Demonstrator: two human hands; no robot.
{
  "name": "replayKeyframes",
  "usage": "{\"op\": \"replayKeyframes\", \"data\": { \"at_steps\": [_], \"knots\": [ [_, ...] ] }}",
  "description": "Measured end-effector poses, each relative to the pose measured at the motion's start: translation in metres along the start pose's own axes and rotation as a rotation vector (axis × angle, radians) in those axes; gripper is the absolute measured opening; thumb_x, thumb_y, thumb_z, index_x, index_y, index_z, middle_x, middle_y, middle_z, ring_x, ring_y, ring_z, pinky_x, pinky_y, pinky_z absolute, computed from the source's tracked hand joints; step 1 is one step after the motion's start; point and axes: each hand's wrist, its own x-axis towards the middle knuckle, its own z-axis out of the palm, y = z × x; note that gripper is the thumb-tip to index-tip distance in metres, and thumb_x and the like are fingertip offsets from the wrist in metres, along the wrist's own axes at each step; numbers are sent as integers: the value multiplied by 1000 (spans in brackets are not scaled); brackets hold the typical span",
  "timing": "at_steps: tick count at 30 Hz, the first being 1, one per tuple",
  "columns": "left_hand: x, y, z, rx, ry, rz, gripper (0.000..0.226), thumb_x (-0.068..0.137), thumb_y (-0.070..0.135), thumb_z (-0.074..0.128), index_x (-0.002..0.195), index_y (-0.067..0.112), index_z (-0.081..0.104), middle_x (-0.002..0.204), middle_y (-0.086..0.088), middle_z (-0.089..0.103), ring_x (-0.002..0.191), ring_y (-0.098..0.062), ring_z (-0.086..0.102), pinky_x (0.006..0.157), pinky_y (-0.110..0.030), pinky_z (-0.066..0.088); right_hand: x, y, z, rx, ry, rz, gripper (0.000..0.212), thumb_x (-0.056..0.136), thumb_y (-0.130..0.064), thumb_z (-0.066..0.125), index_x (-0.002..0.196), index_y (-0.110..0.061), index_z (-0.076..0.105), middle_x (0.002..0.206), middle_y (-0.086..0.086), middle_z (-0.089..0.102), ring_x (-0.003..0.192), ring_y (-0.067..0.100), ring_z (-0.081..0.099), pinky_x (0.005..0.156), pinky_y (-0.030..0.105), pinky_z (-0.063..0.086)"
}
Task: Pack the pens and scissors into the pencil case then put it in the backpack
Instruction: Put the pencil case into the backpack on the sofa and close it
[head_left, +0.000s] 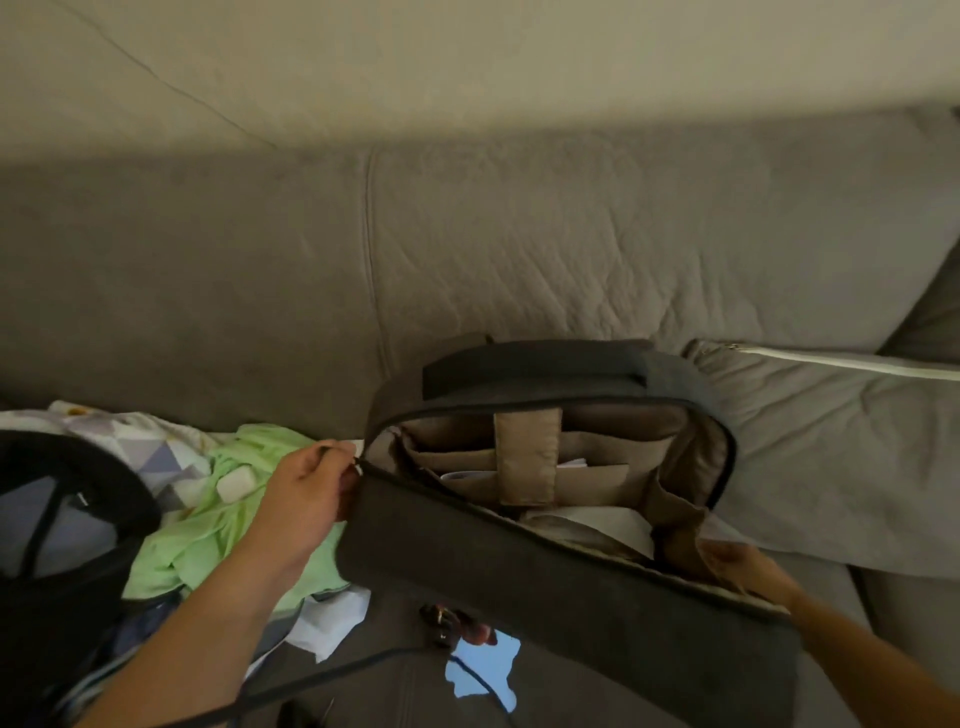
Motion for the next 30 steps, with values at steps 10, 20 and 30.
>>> {"op": "replayKeyframes", "data": {
  "at_steps": [10,20,30],
  "knots": [
    [-39,25,-39,5,256,161,48,75,54,48,70,6,45,75,-36,46,69,-25,45,68,-44,36,-148,-112,-18,-216,66,-482,53,83,-63,47,68,-13,59,55,-12,56,53,1,52,58,26,44],
    [-83,70,22,311,192,580,41,95,23,49,55,17,40,46,5,36,46,-13,40,45,-22,30,-212,-236,-10,-436,773,-610,36,86,-29,56,53,-17,51,50,4,58,44,29,56,42,26,27],
    [-46,91,34,559,25,617,32,93,33,51,63,21,51,54,4,53,53,-10,53,50,-31,36,-179,-291,60,-350,465,-915,38,87,-41,54,119,-25,41,105,-2,62,89,18,60,67,39,54]
  ]
}}
